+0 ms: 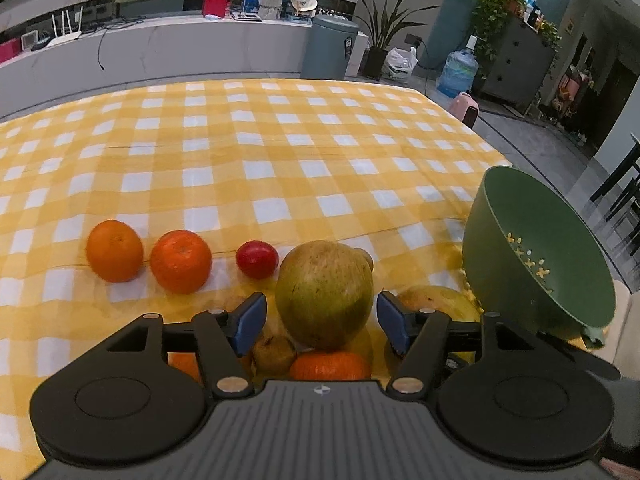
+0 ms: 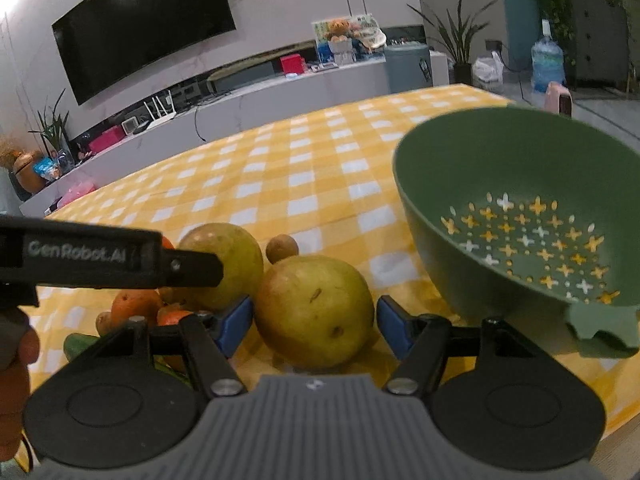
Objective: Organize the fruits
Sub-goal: 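Close the left gripper on one pear while the right gripper grasps the other pear, then carry both pears over the green colander and lower them inside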
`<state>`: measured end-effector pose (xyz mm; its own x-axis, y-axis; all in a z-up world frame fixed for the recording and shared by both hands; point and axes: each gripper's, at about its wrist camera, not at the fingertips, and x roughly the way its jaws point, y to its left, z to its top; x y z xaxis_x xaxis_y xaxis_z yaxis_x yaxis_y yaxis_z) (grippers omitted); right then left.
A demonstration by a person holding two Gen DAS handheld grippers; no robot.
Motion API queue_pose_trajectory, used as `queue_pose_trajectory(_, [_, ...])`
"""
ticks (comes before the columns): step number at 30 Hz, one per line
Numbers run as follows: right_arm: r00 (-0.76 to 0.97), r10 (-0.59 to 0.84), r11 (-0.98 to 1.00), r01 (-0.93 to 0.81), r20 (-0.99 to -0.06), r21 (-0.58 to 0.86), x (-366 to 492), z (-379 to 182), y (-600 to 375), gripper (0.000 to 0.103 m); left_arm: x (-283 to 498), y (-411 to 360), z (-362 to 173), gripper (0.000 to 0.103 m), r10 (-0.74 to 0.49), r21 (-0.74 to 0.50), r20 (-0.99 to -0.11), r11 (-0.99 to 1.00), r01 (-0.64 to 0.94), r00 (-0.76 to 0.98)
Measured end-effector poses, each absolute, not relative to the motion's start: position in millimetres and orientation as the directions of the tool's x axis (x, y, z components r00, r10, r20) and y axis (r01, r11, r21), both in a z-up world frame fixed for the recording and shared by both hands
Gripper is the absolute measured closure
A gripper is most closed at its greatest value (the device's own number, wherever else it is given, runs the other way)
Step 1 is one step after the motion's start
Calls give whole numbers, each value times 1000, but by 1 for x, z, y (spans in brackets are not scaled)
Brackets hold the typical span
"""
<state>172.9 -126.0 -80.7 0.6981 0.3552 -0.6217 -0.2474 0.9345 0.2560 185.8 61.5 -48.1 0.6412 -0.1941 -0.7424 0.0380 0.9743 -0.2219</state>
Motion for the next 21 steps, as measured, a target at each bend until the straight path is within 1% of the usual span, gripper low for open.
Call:
queue_pose_trajectory(1, [697,360,932,-250,-619,261,174,-81,-126,40,188,62,-49,29,-199,-225,-742,973,41,640])
queue_pose_trajectory(6, [697,368,930,-266,-615,254,173,-82,-125,39,197,59,-57,28,-198,-224,-753,974,39,628])
queue_pose_trajectory(7, [697,370,929,-269,-615,253,173,-82,-125,40,198,59,-57,29,-202,-226,-754,973,42,625])
queue_pose_trajectory(8, [696,371,929,-273,-615,252,173,-82,-125,40,198,59,-57,32,-205,-227,-753,973,46,625])
queue_pose_trajectory(15, [690,374,927,-290,-620,237,172,-80,-125,40,199,60,-57,33,-204,-232,-755,972,38,624])
queue_pose_trajectory(18, [692,379,925,-307,-614,225,167,-75,-128,40,197,57,-52,34,-184,-218,-756,976,23,628])
queue_pose_trajectory(21, [702,386,922,-323,-599,215,160,-67,-132,40,191,58,-41,34,-183,-229,-749,973,11,637])
